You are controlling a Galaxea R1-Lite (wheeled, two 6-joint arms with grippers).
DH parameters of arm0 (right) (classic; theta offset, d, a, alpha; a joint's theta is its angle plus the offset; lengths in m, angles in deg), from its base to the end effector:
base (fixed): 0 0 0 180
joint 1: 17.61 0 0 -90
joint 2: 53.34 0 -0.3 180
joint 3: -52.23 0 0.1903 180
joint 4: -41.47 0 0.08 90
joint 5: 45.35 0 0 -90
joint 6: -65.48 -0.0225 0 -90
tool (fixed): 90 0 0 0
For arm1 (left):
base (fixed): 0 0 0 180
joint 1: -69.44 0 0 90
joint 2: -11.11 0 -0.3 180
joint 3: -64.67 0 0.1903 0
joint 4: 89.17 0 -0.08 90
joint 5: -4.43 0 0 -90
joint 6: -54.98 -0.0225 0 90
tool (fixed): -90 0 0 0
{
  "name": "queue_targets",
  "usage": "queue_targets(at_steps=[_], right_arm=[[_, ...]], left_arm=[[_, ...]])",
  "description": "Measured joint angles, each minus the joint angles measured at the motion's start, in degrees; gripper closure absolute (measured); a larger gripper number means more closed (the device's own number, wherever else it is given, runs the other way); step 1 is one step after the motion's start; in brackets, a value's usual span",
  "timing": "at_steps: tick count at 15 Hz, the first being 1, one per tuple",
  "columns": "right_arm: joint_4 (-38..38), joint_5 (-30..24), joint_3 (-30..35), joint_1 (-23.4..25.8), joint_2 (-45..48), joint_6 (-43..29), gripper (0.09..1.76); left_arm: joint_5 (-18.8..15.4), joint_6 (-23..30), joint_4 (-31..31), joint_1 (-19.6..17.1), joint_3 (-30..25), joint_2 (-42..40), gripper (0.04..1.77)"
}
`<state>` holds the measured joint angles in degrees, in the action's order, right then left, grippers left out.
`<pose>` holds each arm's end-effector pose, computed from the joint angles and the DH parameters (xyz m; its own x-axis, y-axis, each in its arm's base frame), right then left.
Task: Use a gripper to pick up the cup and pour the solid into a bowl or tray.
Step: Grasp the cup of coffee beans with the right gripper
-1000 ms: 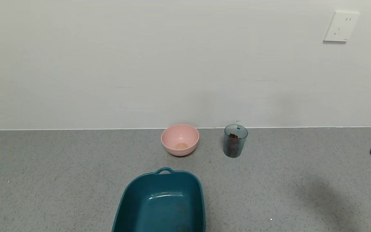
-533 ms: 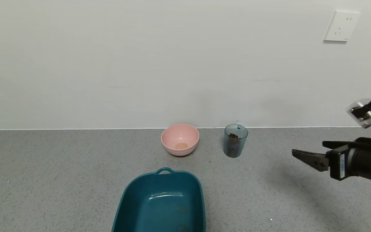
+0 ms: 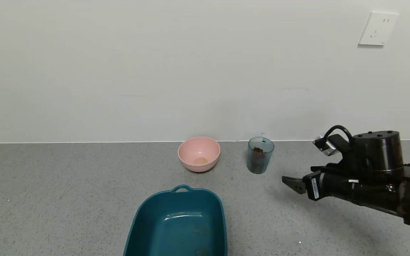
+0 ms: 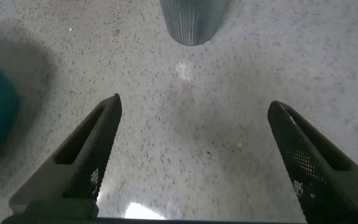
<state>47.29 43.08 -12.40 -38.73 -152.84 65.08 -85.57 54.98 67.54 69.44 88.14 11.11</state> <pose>0.2752 0.1070 0.1373 0.8053 0.3404 -0.4854 -0.3794 0.9250 0.0194 -0.0229 0.0000 0.0761 1.0000 0.0000 0.0031 0.0000 1.0000 0.0000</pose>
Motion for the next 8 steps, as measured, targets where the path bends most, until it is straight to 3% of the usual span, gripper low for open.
queue_targets(at_steps=[5,8], right_arm=[[12.30,2.56,-1.67,-1.07,-11.03,-0.01,0.14],[15.25,2.84,-4.13,-1.38,-16.48,-0.01,0.14]], left_arm=[[0.00,0.00,0.00,0.00,0.00,0.00,0.06],[0.00,0.00,0.00,0.00,0.00,0.00,0.06]])
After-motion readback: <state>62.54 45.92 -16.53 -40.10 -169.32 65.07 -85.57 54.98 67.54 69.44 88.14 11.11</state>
